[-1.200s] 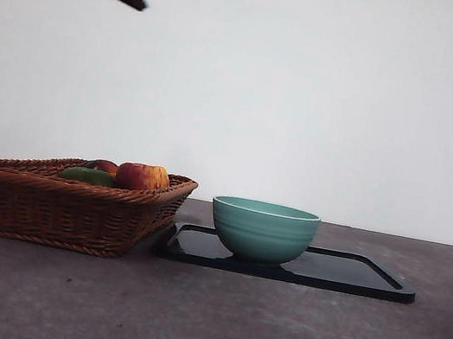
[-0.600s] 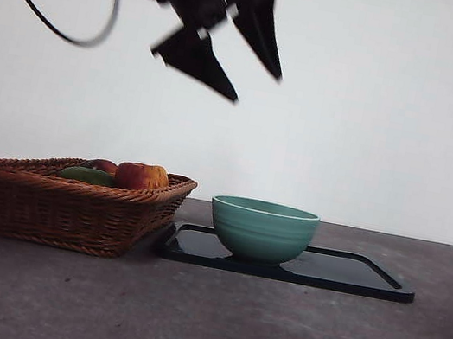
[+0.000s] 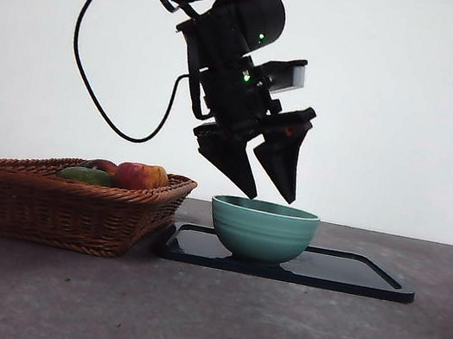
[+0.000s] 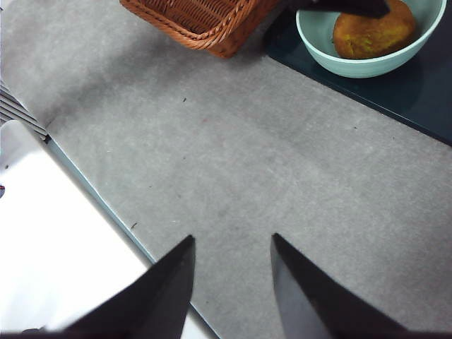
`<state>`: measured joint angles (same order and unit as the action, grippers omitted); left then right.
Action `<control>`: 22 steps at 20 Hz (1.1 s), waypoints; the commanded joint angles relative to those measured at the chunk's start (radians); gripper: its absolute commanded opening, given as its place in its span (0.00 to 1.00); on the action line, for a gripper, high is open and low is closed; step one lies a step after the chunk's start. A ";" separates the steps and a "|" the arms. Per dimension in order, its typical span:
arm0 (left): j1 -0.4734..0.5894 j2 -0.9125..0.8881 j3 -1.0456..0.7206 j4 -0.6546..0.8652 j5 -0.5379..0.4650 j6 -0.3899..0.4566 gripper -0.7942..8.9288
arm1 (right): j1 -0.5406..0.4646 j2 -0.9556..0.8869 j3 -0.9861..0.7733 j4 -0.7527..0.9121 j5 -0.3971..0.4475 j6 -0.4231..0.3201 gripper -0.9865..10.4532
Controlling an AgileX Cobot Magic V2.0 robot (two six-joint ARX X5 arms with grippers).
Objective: Pick up the wifruite, put it on the bowl, pick up the plate, put it on desk
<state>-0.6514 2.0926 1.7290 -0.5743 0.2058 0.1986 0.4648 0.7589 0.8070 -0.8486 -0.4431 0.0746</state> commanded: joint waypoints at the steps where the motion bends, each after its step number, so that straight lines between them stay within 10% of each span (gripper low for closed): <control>1: -0.015 0.035 0.029 0.029 -0.004 0.034 0.44 | 0.007 0.003 0.011 0.005 -0.003 -0.016 0.24; 22: -0.035 0.096 0.029 0.014 -0.032 0.077 0.34 | 0.007 0.002 0.011 -0.005 -0.003 -0.015 0.24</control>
<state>-0.6739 2.1571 1.7309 -0.5671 0.1776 0.2749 0.4648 0.7586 0.8070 -0.8574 -0.4435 0.0742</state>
